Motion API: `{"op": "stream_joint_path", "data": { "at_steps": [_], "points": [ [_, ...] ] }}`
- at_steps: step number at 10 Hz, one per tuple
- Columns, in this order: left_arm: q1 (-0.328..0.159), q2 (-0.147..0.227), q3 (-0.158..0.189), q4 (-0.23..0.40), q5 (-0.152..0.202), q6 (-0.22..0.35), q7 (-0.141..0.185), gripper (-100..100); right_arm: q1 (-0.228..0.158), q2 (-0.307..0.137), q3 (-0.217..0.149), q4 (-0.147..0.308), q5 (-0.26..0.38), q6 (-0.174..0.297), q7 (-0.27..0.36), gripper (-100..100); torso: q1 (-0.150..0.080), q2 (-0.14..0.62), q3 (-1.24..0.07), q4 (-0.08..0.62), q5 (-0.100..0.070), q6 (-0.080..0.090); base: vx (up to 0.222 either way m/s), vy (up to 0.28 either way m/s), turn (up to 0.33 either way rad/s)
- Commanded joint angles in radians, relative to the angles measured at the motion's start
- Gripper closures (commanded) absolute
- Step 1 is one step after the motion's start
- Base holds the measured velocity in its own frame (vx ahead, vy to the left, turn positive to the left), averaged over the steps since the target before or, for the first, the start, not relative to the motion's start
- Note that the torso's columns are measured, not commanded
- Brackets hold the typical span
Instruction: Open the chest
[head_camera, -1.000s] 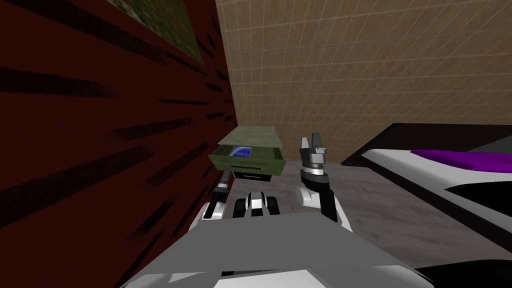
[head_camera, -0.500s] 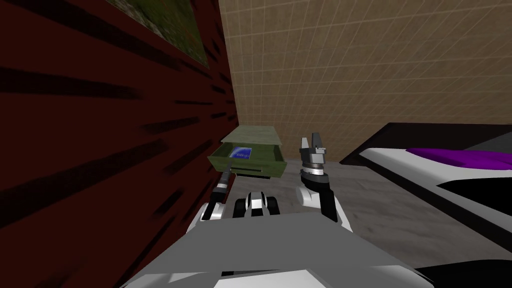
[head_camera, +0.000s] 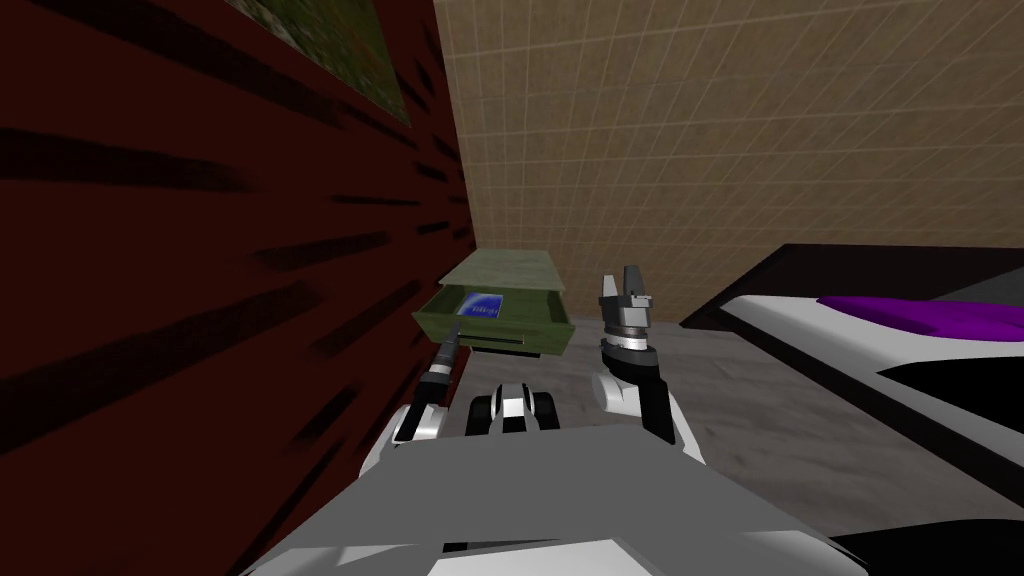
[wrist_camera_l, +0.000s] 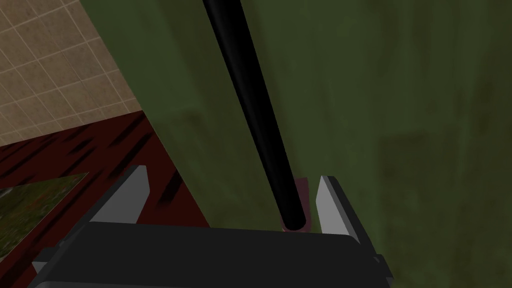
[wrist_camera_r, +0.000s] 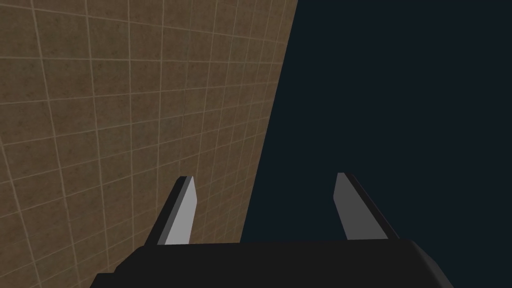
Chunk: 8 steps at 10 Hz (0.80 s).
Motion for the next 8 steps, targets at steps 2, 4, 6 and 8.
{"op": "stream_joint_path", "data": {
  "at_steps": [2,4,6,8],
  "points": [
    [0.028,0.019,-0.002,-0.096,0.005,0.071,0.01,-100,0.0,0.0,0.0,0.0,0.0,0.0,0.0,0,-0.002,0.003,0.001,0.003,-0.002,-0.001,0.0,-0.007,-0.007],
    [0.033,0.018,-0.004,-0.082,0.004,0.073,0.01,-100,0.0,0.0,0.0,0.0,0.0,0.0,0.0,0,-0.003,0.005,0.002,0.006,-0.004,-0.001,0.003,0.0,0.0],
    [0.035,0.018,-0.005,-0.079,0.004,0.078,0.01,0,0.0,0.0,0.0,0.0,0.0,0.0,0.0,0,-0.002,0.002,0.001,0.003,-0.002,0.0,0.0,0.0,0.0],
    [0.037,0.019,-0.005,-0.076,0.004,0.08,0.01,0,0.0,0.0,0.0,0.0,0.0,0.0,0.0,0,-0.001,0.0,-0.001,0.001,-0.001,0.0,0.0,0.0,0.0]
  ]
}}
